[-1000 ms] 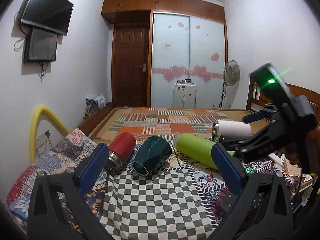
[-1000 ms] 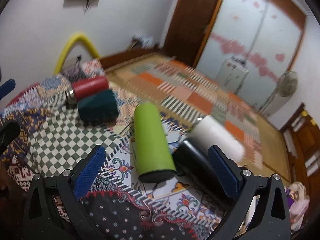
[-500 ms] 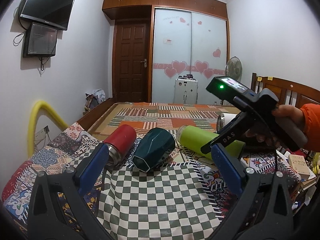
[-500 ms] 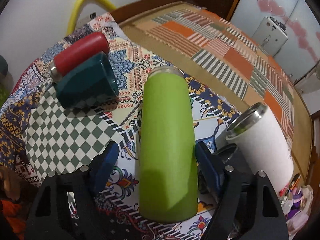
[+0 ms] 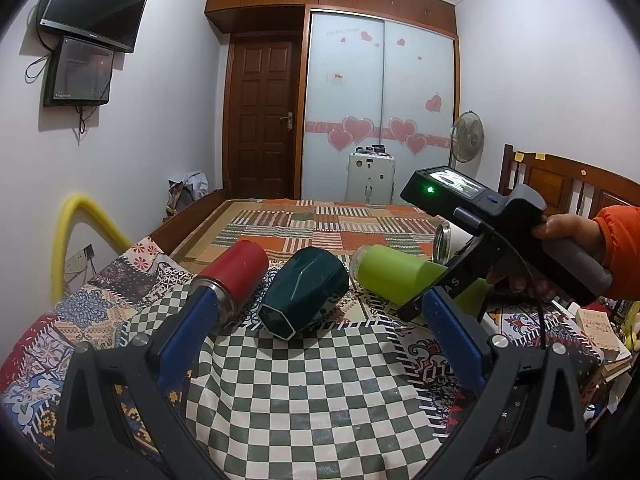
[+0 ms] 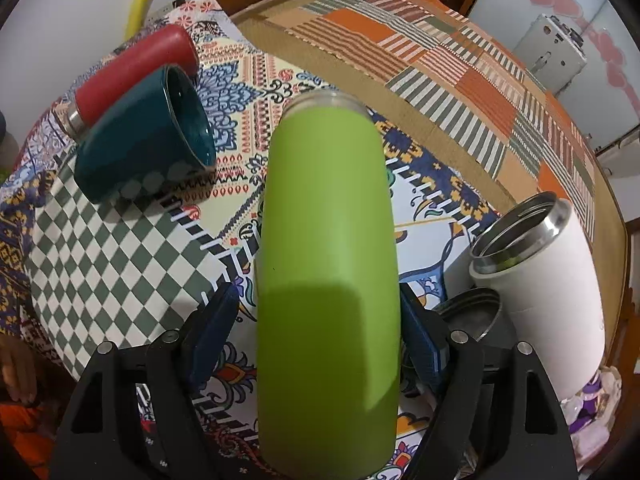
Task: Flip cup upright
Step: 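Close the right gripper around the lime-green bottle's middle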
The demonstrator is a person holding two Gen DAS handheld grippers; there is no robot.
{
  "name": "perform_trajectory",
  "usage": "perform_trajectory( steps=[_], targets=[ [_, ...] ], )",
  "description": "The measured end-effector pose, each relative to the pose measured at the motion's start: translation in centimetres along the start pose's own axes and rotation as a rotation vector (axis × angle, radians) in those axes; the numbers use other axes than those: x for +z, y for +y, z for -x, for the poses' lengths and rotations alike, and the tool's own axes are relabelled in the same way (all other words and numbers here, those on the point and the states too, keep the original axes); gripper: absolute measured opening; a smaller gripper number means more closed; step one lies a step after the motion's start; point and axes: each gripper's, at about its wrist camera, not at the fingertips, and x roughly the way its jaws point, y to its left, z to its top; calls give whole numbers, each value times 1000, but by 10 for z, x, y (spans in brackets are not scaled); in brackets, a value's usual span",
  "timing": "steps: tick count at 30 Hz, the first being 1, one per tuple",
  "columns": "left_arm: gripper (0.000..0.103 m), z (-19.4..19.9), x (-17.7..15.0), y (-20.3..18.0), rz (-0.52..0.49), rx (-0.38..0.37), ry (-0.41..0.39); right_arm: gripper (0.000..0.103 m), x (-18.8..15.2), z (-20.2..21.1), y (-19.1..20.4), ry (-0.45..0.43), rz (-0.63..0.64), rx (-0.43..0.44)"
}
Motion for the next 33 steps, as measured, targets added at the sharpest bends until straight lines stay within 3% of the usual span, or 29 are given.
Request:
perform_trajectory(
  steps=[5, 21, 33],
  targets=[
    [103, -1, 0, 1, 1, 5, 0, 62, 3, -7, 5, 17, 9, 11],
    [103, 10, 6, 3, 17, 30, -12, 61, -27, 18, 27, -52, -19, -24],
    [103, 40, 10, 0, 21, 43, -19, 61, -68, 68, 52, -144, -64, -5]
  ],
)
